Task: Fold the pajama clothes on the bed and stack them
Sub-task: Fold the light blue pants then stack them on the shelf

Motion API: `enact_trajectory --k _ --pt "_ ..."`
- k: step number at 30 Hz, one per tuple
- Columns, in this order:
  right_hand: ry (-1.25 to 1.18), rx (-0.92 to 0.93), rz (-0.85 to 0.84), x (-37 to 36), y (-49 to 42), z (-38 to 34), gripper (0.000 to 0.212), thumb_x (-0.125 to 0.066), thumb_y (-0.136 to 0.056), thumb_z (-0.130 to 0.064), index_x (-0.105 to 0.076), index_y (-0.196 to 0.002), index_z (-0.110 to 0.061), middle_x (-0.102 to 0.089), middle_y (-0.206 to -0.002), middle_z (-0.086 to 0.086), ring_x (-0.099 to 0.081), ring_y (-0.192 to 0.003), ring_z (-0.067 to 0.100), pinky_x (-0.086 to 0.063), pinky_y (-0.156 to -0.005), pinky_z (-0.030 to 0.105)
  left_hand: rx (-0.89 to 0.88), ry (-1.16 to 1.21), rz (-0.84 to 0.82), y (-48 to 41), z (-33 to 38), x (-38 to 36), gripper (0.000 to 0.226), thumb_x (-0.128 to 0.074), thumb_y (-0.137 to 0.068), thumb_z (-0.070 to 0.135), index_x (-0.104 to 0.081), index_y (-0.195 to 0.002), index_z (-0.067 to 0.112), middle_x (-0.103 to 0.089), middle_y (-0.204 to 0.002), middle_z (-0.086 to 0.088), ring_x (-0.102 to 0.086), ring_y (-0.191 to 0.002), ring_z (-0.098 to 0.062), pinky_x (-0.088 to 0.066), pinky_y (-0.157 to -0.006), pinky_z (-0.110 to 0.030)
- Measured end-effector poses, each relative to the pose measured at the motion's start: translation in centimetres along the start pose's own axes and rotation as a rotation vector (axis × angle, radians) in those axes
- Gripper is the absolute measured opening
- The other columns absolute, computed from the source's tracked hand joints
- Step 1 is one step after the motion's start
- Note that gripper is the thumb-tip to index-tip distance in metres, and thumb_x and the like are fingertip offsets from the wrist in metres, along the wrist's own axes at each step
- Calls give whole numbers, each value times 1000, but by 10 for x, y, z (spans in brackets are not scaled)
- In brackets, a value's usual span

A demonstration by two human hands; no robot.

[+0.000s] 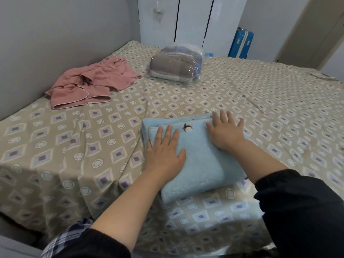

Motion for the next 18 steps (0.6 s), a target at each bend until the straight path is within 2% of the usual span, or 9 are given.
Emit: enact_trajectory --k 1,3,4,5,6,8,14,16,18 --pt "-8 39 129 7 1 -12 58 -12 -101 -45 -4 -154 -22 5 -162 3 8 -148 21 9 -115 54 1 7 2 0 0 0 65 -20 -97 52 5 -153 31 18 -160 11 24 -145 -13 11 -115 -48" --pt "-25 245 398 11 15 -32 59 -12 -100 -46 -12 -153 -22 -5 -161 4 0 -149 23 7 -115 50 -3 26 3 -1 -1 -1 65 -22 -97 52 5 -153 31 18 -160 11 24 -144 -12 10 -115 -48" --pt "-7 336 427 7 23 -34 58 -13 -100 -45 -15 -153 -23 -9 -161 2 -4 -148 23 4 -115 50 -6 31 -1 -2 -2 -1 66 -23 -97 52 4 -153 32 18 -159 12 24 -144 -12 10 -115 -49" --pt "24 385 366 -2 28 -29 56 -14 -100 -45 -13 -153 -26 -8 -161 1 -4 -149 21 2 -115 51 -11 38 -12 -4 -3 -2 65 -23 -97 52 4 -153 32 18 -159 13 23 -144 -11 10 -115 -49" --pt "34 364 225 -15 31 -20 55 -15 -101 -46 -8 -153 -29 -2 -162 -2 0 -149 17 2 -116 51 -18 46 -29 -4 -4 -2 65 -24 -98 51 3 -153 32 18 -159 13 23 -144 -11 9 -115 -49" --pt "-22 223 -55 -41 29 1 55 -17 -101 -48 1 -152 -36 8 -161 -9 7 -148 11 5 -118 50 -34 56 -50 -6 -5 -2 63 -24 -98 49 3 -153 32 17 -159 14 23 -144 -10 8 -116 -49" --pt "-34 231 -42 -53 15 4 58 -14 -99 -52 6 -152 -37 11 -161 -10 9 -147 10 5 -117 51 25 132 20 -4 -6 1 69 -35 -96 51 0 -153 34 20 -159 9 22 -145 -12 6 -116 -49" --pt "-22 210 -65 -53 16 4 58 -13 -99 -52 7 -151 -37 13 -160 -9 11 -147 10 7 -116 52 111 237 76 1 -10 4 79 -45 -93 53 1 -154 32 22 -159 5 22 -145 -16 5 -117 -46" --pt "7 195 -71 -51 14 0 59 -12 -99 -52 9 -151 -36 13 -160 -8 12 -147 11 10 -114 54 204 444 107 10 -13 6 93 -60 -87 51 1 -154 28 16 -161 0 12 -148 -20 -1 -120 -40"
Point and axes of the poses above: each hand's wrist, its own y-axis away from the middle knuckle, its own x-axis out of the back of the hand, z = x × y, the point moved 2 cm from there along -y, towards the middle knuckle
